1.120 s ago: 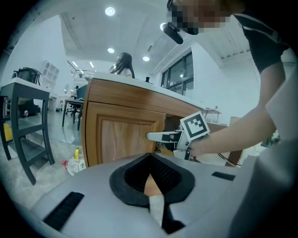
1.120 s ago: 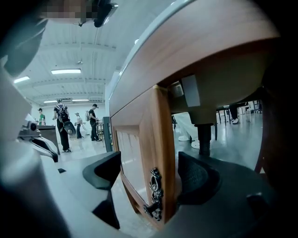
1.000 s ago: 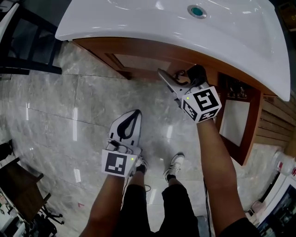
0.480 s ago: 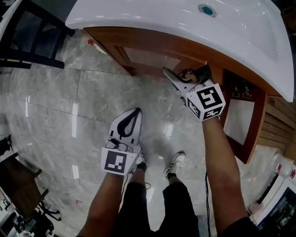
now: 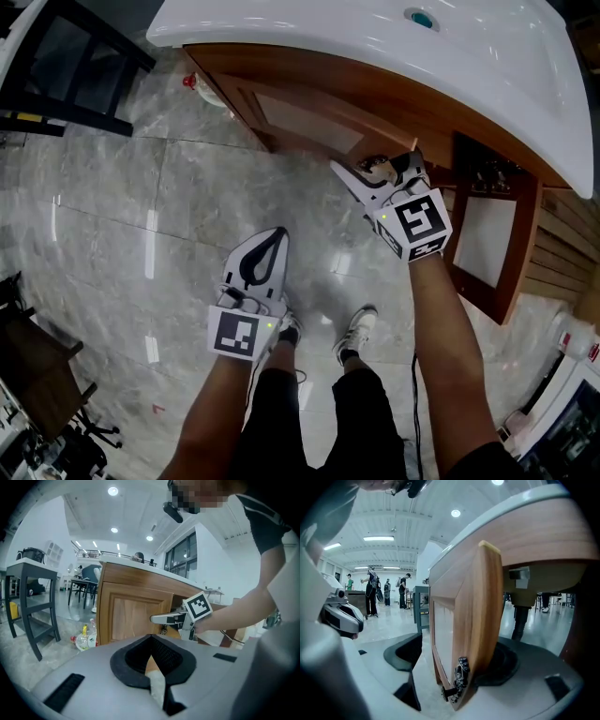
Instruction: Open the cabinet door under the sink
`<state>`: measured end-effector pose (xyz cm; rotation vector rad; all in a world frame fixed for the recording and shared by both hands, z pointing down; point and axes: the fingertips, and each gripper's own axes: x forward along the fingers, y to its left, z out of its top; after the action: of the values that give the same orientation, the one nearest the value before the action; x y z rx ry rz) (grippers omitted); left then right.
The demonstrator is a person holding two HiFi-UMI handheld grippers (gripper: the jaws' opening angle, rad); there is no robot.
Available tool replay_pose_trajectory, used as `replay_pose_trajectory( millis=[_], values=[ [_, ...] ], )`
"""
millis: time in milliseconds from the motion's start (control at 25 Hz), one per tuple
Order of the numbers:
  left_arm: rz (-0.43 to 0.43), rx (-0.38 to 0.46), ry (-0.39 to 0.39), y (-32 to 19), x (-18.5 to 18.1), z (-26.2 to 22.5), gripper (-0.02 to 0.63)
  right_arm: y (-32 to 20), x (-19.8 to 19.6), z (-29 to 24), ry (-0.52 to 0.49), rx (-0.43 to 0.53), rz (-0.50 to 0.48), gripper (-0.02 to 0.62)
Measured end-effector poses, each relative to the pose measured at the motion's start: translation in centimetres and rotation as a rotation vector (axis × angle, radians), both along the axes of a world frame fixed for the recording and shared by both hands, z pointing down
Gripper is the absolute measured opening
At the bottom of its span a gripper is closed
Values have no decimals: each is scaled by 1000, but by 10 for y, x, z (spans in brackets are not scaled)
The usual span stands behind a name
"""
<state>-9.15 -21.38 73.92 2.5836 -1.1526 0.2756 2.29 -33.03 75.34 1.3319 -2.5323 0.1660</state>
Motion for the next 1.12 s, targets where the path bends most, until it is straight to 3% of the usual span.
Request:
replay_pose_trajectory(
  millis=[800,1120],
  values=[
    [-46,-42,-27,59,-52,13,21,77,-69,-2,26,-39,-52,367],
    [-89,-45,-19,69,-74,12,21,93,-95,-3,4,-61,3,376]
  ],
)
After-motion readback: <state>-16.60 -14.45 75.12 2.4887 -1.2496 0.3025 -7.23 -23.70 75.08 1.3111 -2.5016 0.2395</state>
